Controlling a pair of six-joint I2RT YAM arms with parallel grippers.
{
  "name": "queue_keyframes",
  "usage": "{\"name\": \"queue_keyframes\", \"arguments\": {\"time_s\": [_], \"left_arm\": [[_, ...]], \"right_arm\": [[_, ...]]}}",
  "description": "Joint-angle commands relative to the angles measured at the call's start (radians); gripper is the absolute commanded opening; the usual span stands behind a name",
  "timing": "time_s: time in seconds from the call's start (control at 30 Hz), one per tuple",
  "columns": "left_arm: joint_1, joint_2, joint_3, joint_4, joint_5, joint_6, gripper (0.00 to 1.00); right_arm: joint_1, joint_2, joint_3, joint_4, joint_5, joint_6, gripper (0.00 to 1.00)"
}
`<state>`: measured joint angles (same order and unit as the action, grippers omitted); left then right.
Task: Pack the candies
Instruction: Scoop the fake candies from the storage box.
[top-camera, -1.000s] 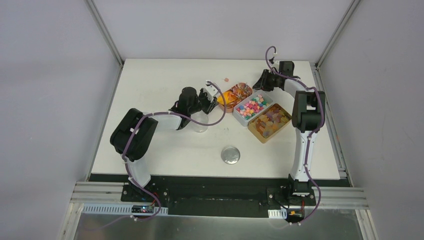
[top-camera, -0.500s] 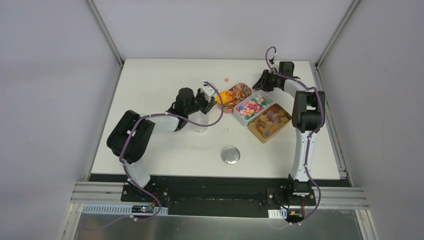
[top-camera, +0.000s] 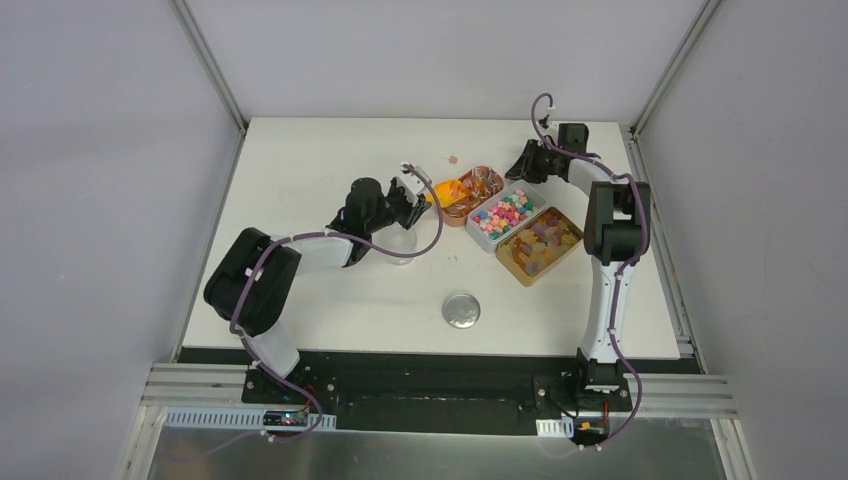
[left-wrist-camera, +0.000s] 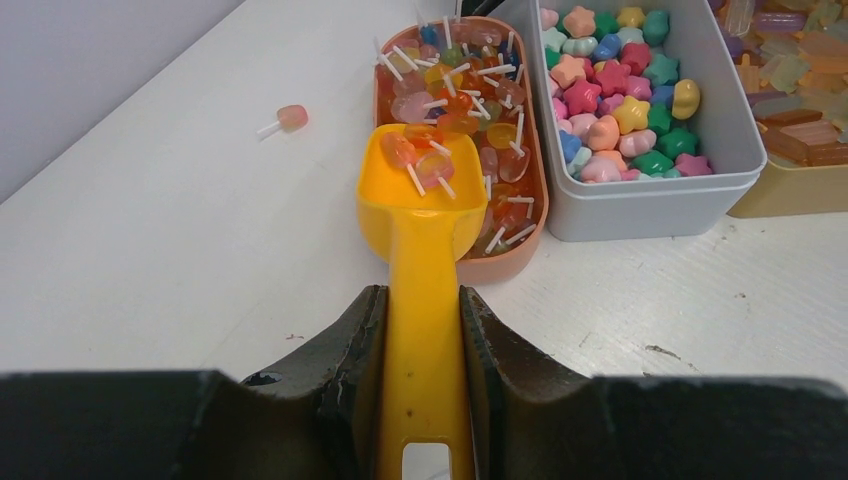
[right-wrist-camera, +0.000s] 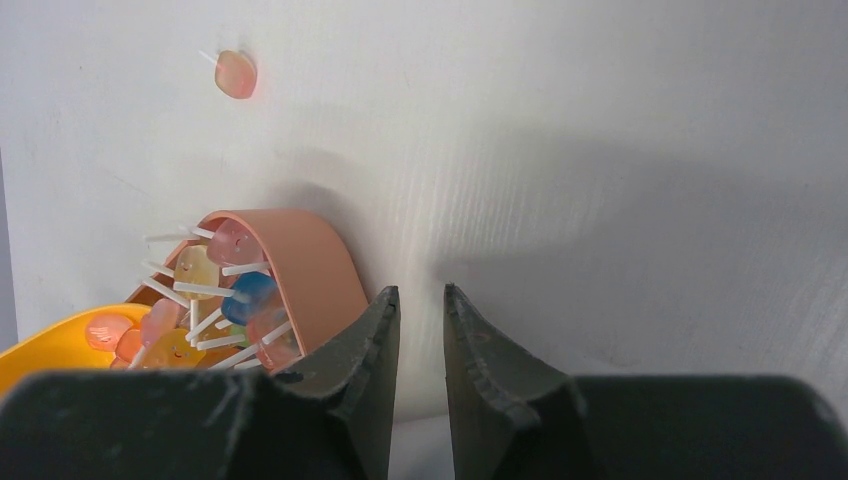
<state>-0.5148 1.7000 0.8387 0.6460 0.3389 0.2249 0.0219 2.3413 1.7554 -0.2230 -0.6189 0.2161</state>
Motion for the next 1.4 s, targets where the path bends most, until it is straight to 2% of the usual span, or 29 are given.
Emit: {"name": "queue_keyframes", "arguments": {"time_s": [0.0, 0.53, 0.73, 1.1, 1.3, 1.37], "left_arm": [[0.013, -0.083, -0.017, 0.066, -0.001, 0.009, 0.0], [0.013, -0.205, -0.075, 0.083, -0.017, -0.002, 0.0], [0.013, -0.321, -0.134, 0.145, -0.029, -0.049, 0.0], [0.025, -0.562, -0.234, 0.227, -0.049, -0.178, 0.0], [0.025, -0.69, -0.282, 0.203, -0.055, -0.216, 0.0], [0.026, -0.736, -0.299, 0.2, -0.061, -0.223, 0.0]], "right_arm": [[-0.007, -0.074, -0.004, 0.025, -0.022, 0.0, 0.26], [-0.007, -0.139, -0.044, 0.02, -0.024, 0.008, 0.27], [-0.007, -0.189, -0.081, 0.019, -0.025, 0.013, 0.32], [-0.007, -0.346, -0.228, 0.068, -0.016, 0.057, 0.78], [-0.003, -0.451, -0.338, 0.122, -0.018, 0.078, 0.97], [-0.001, -0.481, -0.368, 0.131, -0.018, 0.079, 1.0]]}}
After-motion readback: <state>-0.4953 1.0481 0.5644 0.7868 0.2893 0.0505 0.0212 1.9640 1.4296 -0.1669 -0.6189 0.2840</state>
